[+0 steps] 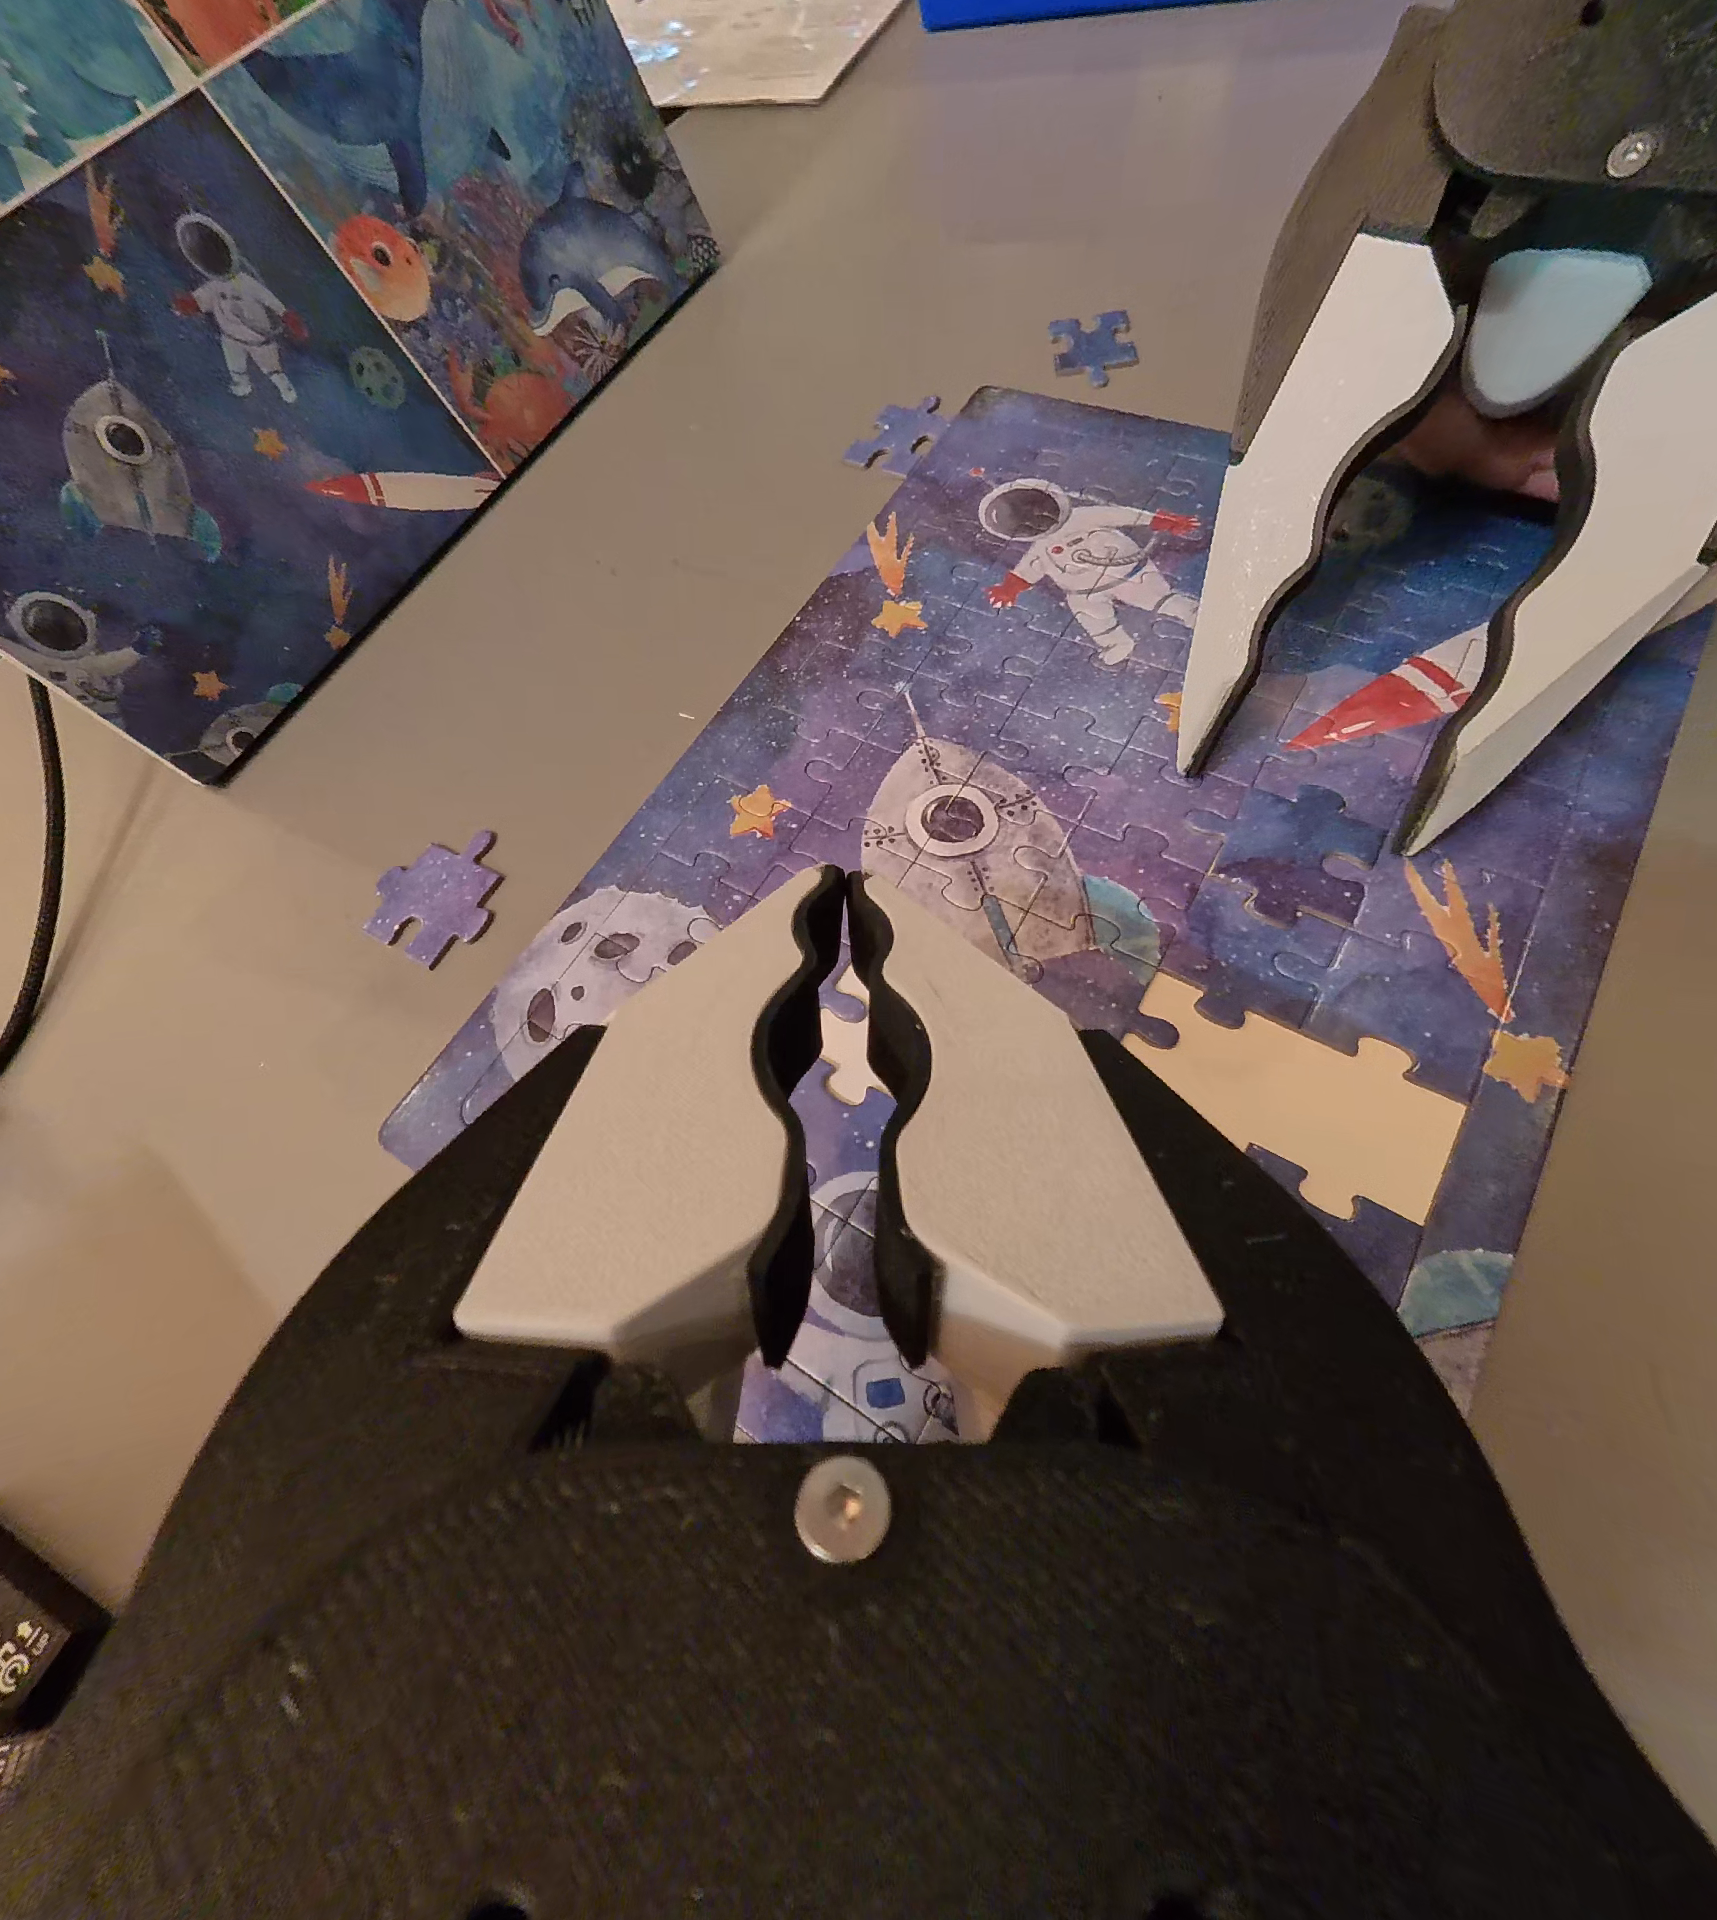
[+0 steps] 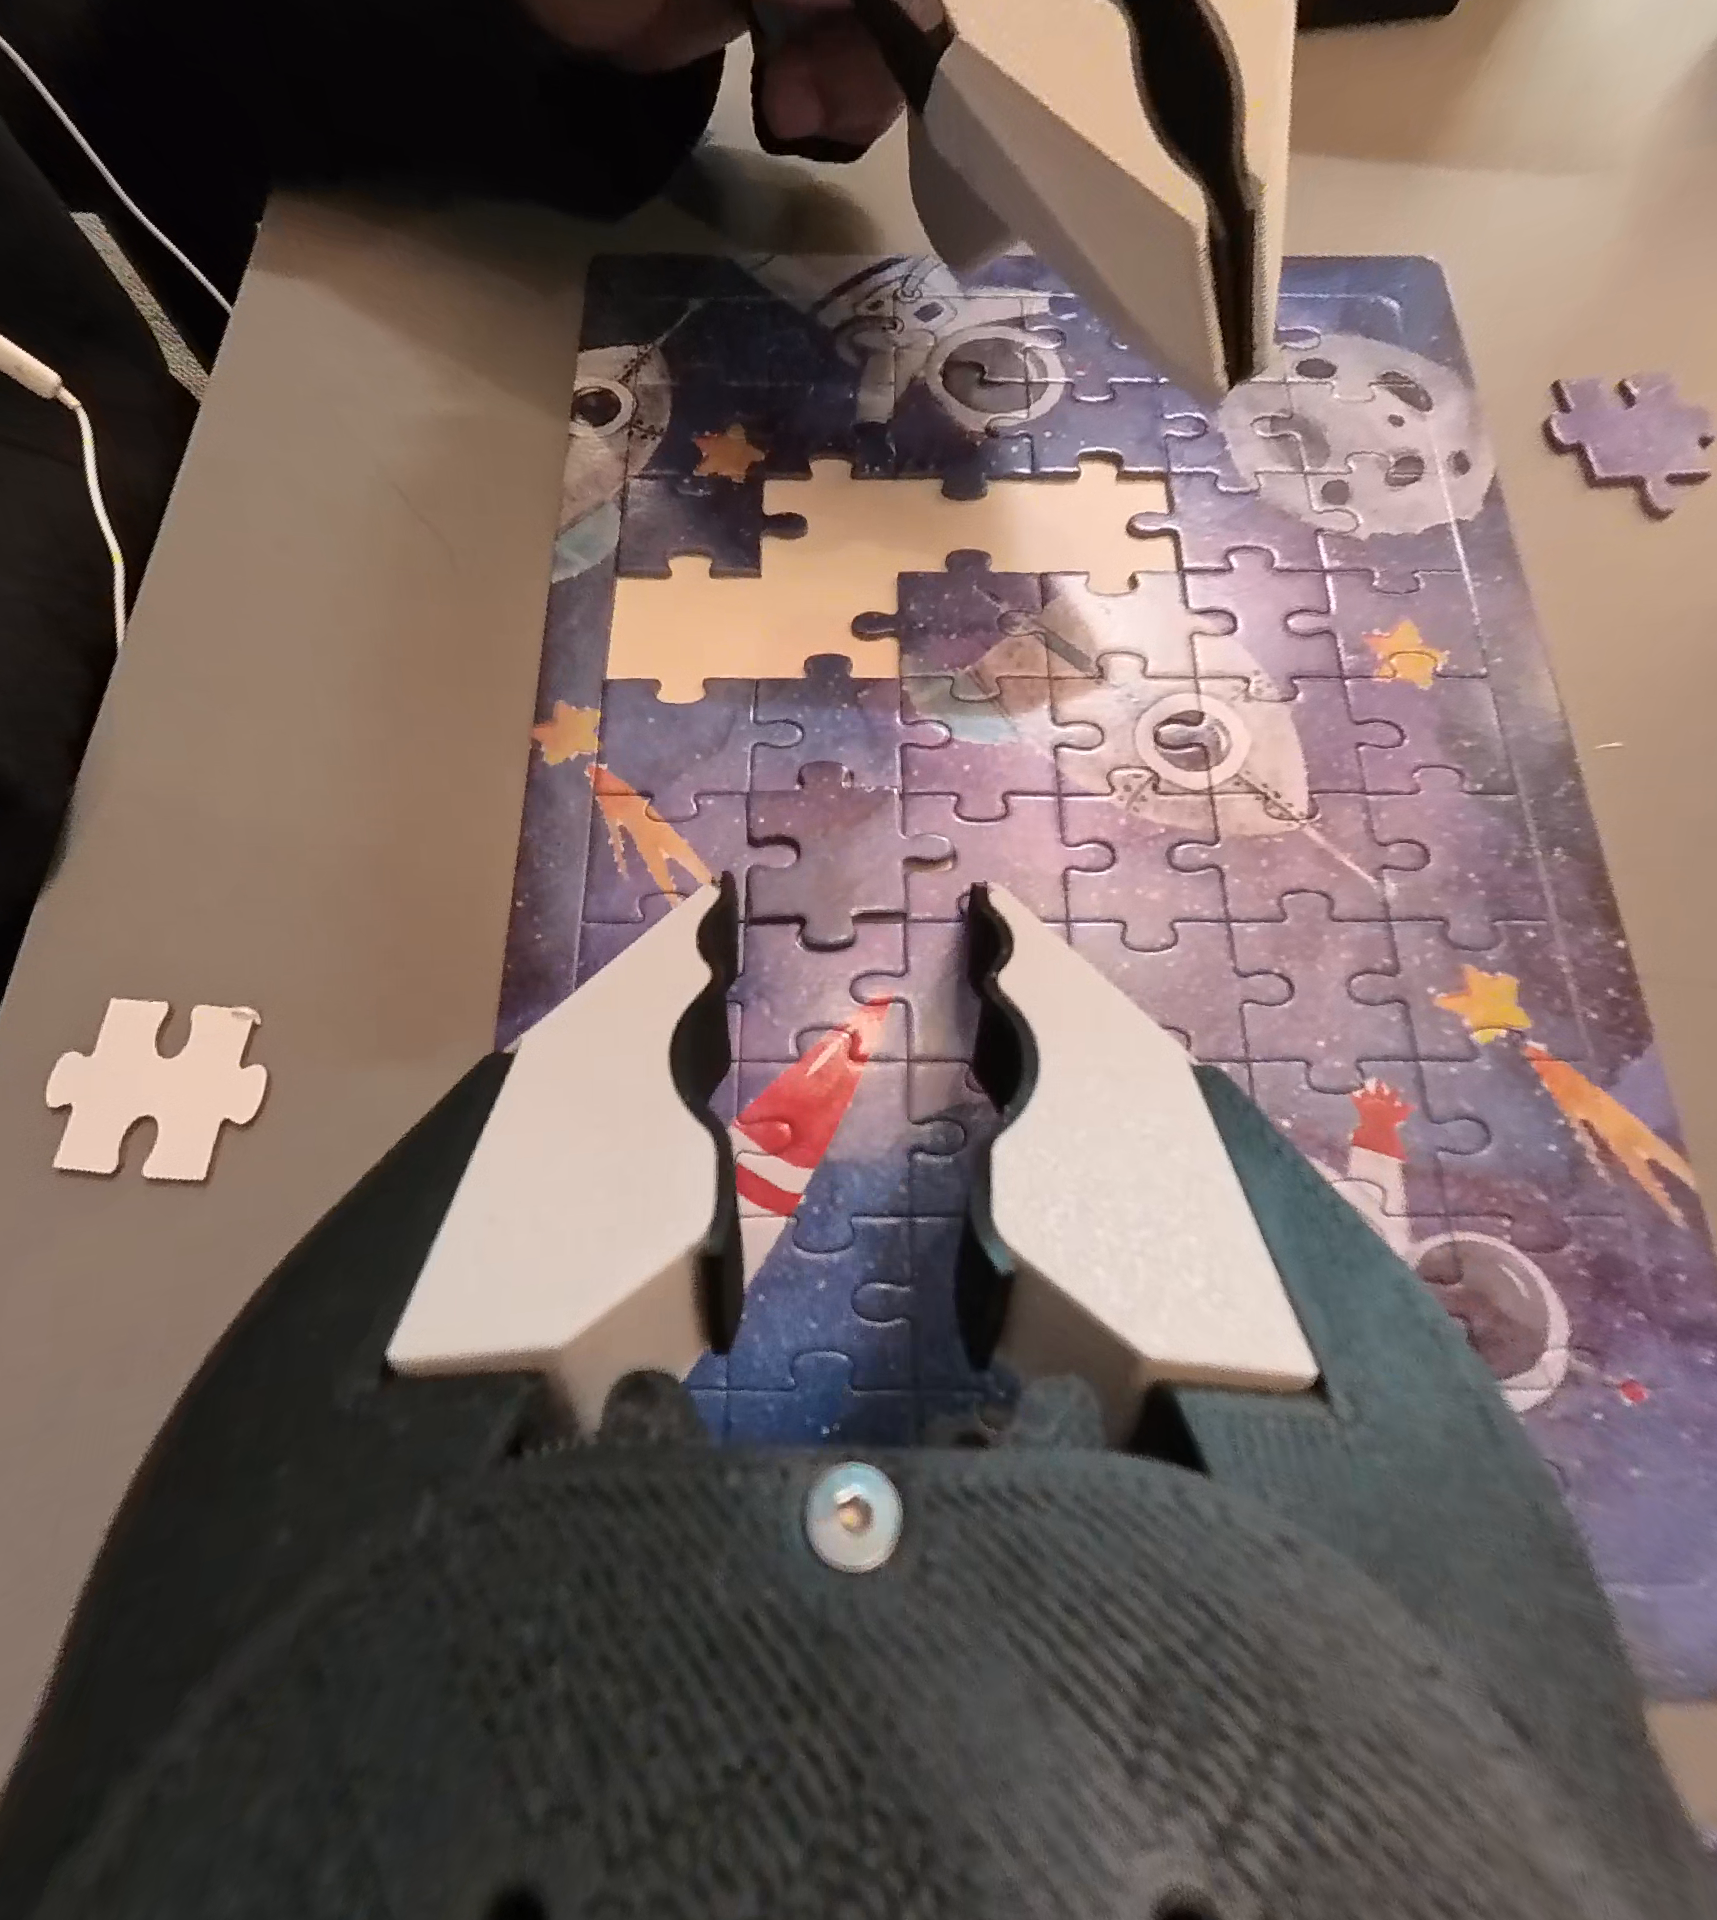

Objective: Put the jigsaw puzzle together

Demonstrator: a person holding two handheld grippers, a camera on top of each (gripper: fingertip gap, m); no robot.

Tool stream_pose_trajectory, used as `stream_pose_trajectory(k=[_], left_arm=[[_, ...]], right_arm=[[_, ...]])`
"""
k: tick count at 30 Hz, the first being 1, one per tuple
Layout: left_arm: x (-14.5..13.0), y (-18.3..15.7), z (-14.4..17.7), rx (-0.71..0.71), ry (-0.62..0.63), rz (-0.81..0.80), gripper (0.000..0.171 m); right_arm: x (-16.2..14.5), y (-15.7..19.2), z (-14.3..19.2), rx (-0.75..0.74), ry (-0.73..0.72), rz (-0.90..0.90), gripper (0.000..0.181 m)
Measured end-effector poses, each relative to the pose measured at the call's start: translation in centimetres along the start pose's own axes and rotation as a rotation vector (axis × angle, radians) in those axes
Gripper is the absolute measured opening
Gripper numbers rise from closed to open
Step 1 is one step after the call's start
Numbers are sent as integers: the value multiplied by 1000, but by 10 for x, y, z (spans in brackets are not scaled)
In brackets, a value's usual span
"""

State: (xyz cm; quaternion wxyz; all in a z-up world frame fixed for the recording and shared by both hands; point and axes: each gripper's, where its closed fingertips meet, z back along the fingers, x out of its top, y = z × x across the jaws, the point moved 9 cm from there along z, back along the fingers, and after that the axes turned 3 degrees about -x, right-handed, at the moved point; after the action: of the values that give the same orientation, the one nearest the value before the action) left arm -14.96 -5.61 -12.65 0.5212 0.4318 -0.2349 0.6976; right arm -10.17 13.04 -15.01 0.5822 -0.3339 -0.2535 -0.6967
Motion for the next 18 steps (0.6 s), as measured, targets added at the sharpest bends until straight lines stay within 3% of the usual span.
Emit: stream_pose_trajectory(k=[5, 10, 14, 18], left_arm=[[0, 1, 1, 11, -3, 3, 0], [0, 17, 11, 132, -48, 87, 0], [-1, 24, 17, 108, -110, 172, 0], [-1, 21, 14, 117, -86, 143, 0]], right_arm=[[0, 0, 0, -4, 1, 0, 40], [1, 0, -1, -15, 4, 1, 34], [1, 0, -1, -37, 10, 20, 31], [1, 0, -1, -37, 11, 22, 30]])
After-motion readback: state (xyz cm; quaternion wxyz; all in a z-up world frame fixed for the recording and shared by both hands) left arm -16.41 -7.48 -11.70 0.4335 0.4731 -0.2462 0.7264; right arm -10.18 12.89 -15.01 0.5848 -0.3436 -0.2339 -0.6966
